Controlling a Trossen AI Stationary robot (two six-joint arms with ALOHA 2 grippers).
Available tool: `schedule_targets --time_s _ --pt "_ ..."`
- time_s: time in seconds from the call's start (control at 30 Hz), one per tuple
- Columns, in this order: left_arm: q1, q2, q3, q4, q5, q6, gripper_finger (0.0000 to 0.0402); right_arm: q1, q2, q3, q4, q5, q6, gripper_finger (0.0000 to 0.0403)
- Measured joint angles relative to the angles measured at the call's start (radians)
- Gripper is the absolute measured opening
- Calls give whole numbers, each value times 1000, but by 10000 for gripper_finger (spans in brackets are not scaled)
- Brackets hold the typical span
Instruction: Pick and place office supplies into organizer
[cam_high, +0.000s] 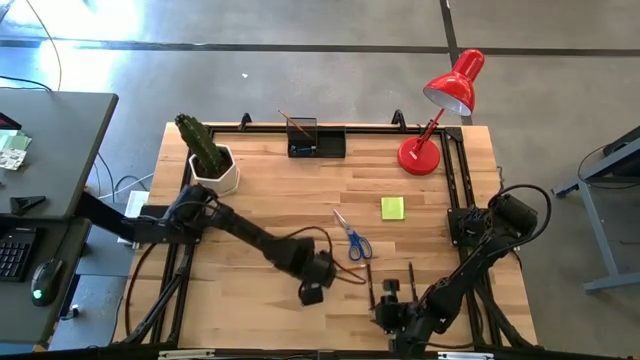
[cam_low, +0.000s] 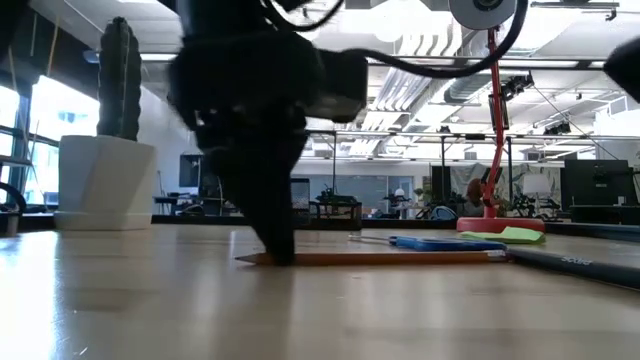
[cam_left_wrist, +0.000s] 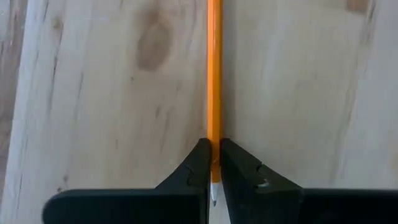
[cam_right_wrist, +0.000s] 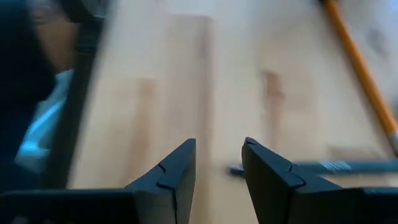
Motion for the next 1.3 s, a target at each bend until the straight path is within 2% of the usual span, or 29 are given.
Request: schedule_targets --time_s 0.1,0.17,0.33,0.57,0.73,0.83,1.0,1.1,1.3 --pt "22 0 -5 81 80 -5 18 -1 -6 0 -99 44 144 124" --pt "27 6 -6 202 126 -4 28 -2 -12 0 -152 50 206 124" --pt "25 14 -5 375 267 -3 44 -9 -13 0 -132 78 186 124" --pt "24 11 -5 363 293 23 31 -74 -13 -47 -116 58 167 124" --pt "22 -12 -4 251 300 81 19 -126 -23 -29 -185 -15 -29 124" --pt "20 -48 -2 121 248 128 14 -173 -44 3 -235 -72 -143 124" --pt "-4 -136 -3 22 -38 189 8 -277 -46 43 -358 -227 -280 124" --pt "-38 -198 -43 78 -122 228 2 -325 -46 64 -415 -284 -326 124" --pt "-89 -328 -305 354 -104 217 2 -349 -46 67 -421 -330 -361 124"
